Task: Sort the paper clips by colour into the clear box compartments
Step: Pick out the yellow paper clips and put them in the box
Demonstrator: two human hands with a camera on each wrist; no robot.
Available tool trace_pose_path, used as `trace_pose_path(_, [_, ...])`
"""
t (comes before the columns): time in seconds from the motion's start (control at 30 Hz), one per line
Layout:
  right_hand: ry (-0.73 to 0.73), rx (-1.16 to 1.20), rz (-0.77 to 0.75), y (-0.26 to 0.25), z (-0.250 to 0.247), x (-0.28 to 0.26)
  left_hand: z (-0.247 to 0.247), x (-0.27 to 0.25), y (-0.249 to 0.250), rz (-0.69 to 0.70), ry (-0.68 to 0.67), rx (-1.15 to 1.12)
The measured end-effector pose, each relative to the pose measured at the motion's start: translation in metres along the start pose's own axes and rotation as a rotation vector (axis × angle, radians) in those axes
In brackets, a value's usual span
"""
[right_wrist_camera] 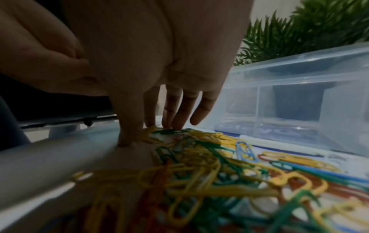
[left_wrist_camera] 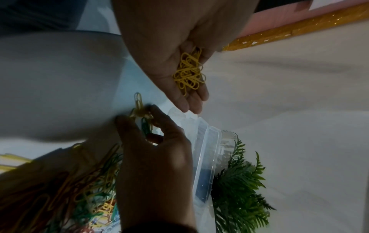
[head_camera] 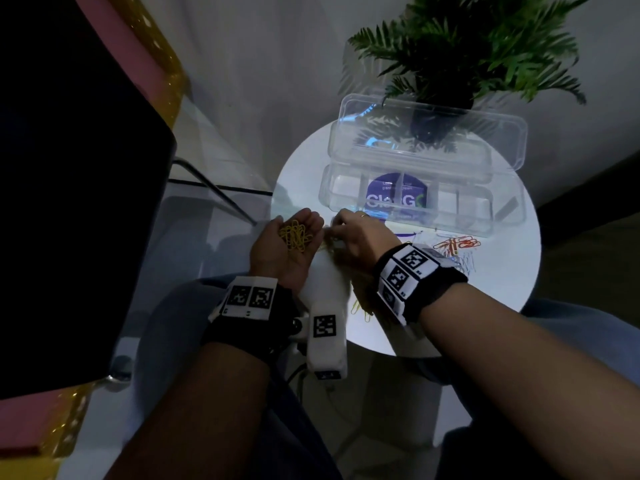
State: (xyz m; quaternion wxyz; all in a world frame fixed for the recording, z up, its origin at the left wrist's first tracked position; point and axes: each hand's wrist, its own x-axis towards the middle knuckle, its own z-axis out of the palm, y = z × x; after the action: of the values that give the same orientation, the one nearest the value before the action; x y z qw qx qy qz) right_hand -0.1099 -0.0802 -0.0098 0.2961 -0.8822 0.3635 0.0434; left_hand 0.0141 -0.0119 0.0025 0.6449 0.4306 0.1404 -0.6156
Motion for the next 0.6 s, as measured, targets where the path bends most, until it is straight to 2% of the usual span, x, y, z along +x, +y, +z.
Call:
trace_pose_path(0.2, [-0.009, -0.283, -0.040, 0.002, -0.001, 0.001, 0.001, -0.001, -0.001, -0.013, 0.015, 0.036])
trace_pose_path(0.33, [0.055, -0.296, -0.088, -0.001, 0.004, -0.004, 0.003, -0.004, -0.004, -0.015, 0.034, 0.075])
trace_pose_path(0.43, [0.039, -0.308, -0.077, 0.007, 0.010, -0.002, 0.005, -0.008, -0.005, -0.037, 0.047, 0.091])
trace_pose_path(0.53, [0.106, -0.319, -0.143, 0.001, 0.007, -0.005, 0.006, -0.009, -0.006, -0.033, 0.050, 0.093])
trace_pose_path(0.6, [0.101, -0.292, -0.075, 0.000, -0.001, -0.008, 0.006, -0.007, -0.006, -0.020, 0.056, 0.086])
